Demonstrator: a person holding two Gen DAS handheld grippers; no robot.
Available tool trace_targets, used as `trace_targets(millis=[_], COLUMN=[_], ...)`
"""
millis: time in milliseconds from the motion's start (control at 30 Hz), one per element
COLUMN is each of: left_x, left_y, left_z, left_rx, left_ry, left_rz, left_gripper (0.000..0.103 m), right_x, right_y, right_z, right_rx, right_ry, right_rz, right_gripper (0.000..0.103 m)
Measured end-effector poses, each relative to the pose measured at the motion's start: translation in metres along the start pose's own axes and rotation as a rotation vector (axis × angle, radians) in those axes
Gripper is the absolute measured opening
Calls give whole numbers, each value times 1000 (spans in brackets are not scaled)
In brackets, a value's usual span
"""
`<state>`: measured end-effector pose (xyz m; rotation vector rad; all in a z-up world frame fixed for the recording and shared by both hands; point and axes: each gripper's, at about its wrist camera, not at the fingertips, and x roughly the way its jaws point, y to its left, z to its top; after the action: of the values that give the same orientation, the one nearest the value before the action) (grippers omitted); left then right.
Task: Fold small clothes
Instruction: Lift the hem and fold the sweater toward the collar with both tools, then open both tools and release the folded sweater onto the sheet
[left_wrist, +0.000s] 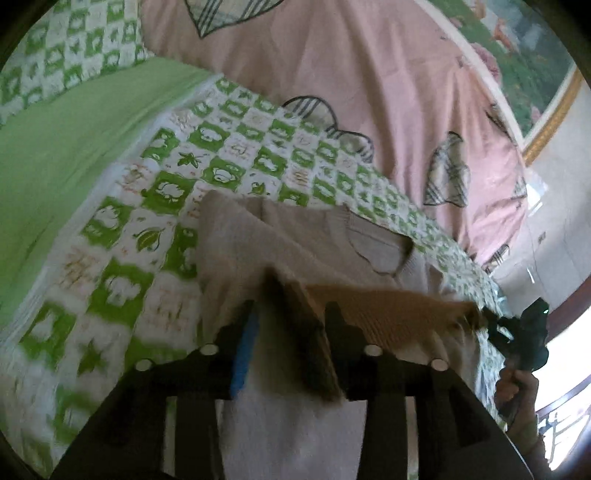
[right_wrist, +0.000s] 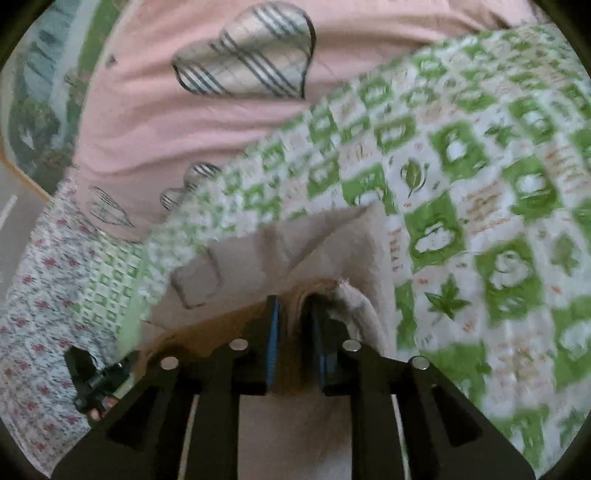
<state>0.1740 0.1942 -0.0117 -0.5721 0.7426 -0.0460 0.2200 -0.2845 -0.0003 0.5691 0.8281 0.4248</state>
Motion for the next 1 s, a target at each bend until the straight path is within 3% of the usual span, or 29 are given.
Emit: trace_targets(millis=[33,100,200,300,433,467,533,567,633,667,733,833,900,1000], left_x=[-7,-9,9,31,67,71,77,80,85,86,86,74,66,48], left_y=[-7,-24,-66,-98,-89,-83,-63,-50,-27,-15,5,20,25,37], left_z=[-10,-25,-44,-51,-30,-23,-4,8,27,36,49,53,49,42], left_rx=[8,44,161,271,296,290,275,253,185,153,87,32,16,-45], left_ry=[7,36,120,164,208,206,179,160,138,118,95,40,9,-15], left_rz=[-22,-64,-129,-162,-92,-82,-4,47,59,90,56,76,164,145], left_gripper=[46,46,46,46,44,37,37,36,33,29,25,24,33,33], right_x=[-13,-29,-13,23,63,74,91,97,104,106,110,100,80,54], right_y=[5,20,51,85,94,92,89,86,77,72,52,16,11,16], right_z=[-4,-18,-45,-73,-76,-73,-63,-52,-27,-18,5,26,27,16], right_rx=[-24,-103,-256,-471,-538,-551,-554,-539,-476,-455,-376,-153,-108,-99], right_ry=[-28,-38,124,308,455,474,491,472,389,345,240,133,54,26], right_rz=[11,67,147,131,112,78,47,46,22,-21,-166,-140,-169,-131], right_gripper=[45,46,46,46,46,45,44,44,44,44,43,41,43,45])
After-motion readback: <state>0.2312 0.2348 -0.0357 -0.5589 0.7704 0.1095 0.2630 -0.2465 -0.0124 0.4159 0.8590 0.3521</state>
